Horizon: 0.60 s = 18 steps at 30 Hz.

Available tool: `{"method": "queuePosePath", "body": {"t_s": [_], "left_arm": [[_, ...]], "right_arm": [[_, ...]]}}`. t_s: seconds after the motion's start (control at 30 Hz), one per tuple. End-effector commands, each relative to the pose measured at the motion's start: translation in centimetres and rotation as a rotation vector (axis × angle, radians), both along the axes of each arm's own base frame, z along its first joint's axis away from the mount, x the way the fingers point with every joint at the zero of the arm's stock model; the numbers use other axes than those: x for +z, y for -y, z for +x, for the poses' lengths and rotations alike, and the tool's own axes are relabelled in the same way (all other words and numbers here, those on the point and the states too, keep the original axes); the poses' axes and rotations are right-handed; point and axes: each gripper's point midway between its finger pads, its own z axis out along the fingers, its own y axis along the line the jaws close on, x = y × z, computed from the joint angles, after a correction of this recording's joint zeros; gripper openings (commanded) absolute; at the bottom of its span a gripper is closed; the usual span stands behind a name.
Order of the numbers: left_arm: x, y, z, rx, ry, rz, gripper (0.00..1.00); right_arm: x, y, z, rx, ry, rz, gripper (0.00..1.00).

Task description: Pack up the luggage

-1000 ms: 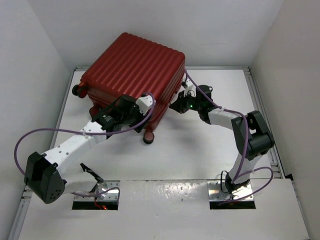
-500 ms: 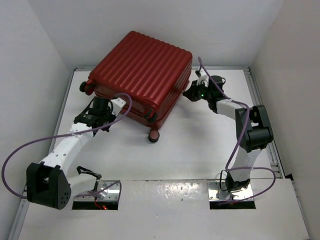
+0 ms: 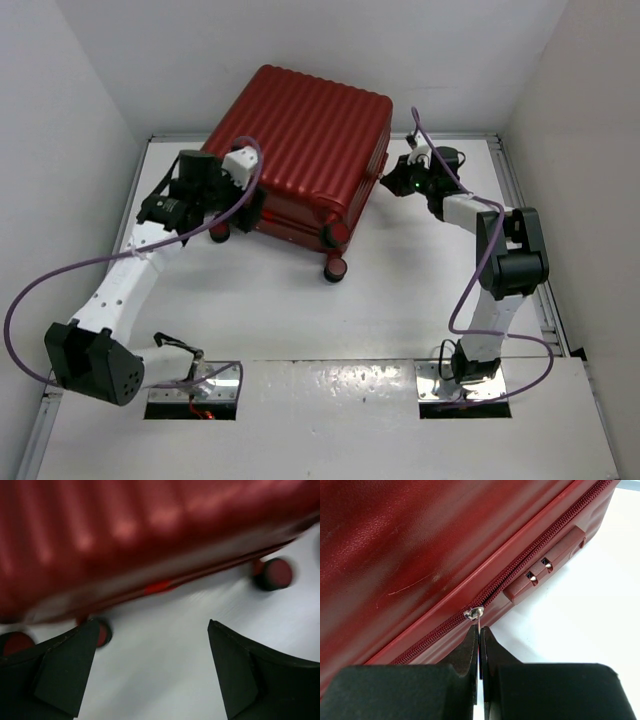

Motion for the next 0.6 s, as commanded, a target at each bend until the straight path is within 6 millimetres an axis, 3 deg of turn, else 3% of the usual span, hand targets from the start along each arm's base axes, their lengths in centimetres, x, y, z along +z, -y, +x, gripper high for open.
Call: {"method": "queuePosePath", "body": {"t_s": [0.0,0.07,0.1,0.27,0.37,0.43,0.57], "left_arm": [[5.2,7.1,-2.1,-0.217,0.033,-0.168,0.95],[6.2,9.1,-2.6,-0.254,0.000,-0.205,0.92],[4.8,10.2,-3.1,-0.248,-0.097,-0.229,0.92],[2.4,12.7,-2.7,-0.181,-0.300,-0.306,0.91],[2.9,14.7,-2.5,-0.139,-0.281,-0.277,0.91],[3.3,16.5,-3.5,-0.138,-0.272,-0.274,0.94],[2.1,17.7,-3.8,-0.087,-0.284,-0.242,0.98]], "right_arm": [[1.3,1.8,1.7,-0.062,0.075,-0.038,0.00],[1.3,1.6,1.6,-0.056,0.075,-0.038,0.00],[1.2,1.5,1.5,-0.055,0.075,-0.037,0.00],[1.1,1.2,1.1,-0.049,0.067,-0.035,0.00],[1.1,1.0,0.8,-0.042,0.067,-0.036,0.00],[1.3,1.0,0.8,-0.041,0.076,-0.034,0.00],[1.3,1.0,0.4,-0.039,0.080,-0.035,0.00]]}}
